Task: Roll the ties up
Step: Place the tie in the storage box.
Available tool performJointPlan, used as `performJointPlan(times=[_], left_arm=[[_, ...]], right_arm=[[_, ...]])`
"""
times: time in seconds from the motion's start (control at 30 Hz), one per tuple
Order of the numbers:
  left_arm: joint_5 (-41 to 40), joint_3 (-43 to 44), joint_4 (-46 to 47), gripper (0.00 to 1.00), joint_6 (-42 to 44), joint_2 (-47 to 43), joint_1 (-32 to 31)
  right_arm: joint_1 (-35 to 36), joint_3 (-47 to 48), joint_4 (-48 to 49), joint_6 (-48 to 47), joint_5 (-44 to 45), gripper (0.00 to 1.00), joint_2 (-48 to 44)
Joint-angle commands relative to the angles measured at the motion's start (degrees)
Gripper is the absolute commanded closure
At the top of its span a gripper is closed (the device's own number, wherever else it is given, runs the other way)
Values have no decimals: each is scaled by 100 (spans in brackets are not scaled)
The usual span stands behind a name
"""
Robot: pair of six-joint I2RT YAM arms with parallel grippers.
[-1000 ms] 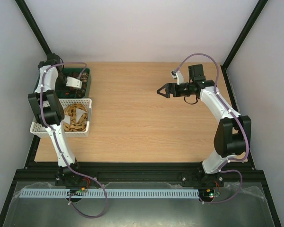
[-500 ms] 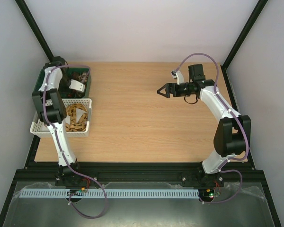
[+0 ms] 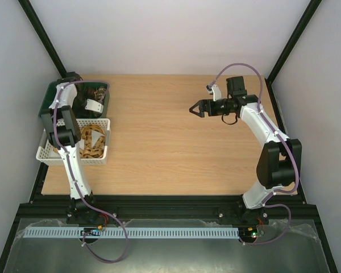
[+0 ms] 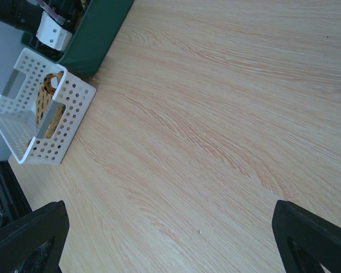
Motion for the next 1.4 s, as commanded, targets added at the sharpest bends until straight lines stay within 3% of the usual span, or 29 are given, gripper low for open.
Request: performJointPlan(times=[0.0,0.2,0.43,1.13,1.37], left_arm=[[-21,-74,-321,53,167,42,-23],[41,251,-502,45,214,-164,-24],[-88,266,-514,24,379,-344,-25],[25,657,-767,19,684,-736,-16],[81,512,-869,6,653,-947,-16]], right_arm=[[-27,120,-189,-59,-44,1,57],[-27,105,-129,-28,-161,1,71],[-38,41,-78,-6,-310,1,65],[-80,-30,148,106,-503,1,62],[-82,-55,168,117,-595,2,56]])
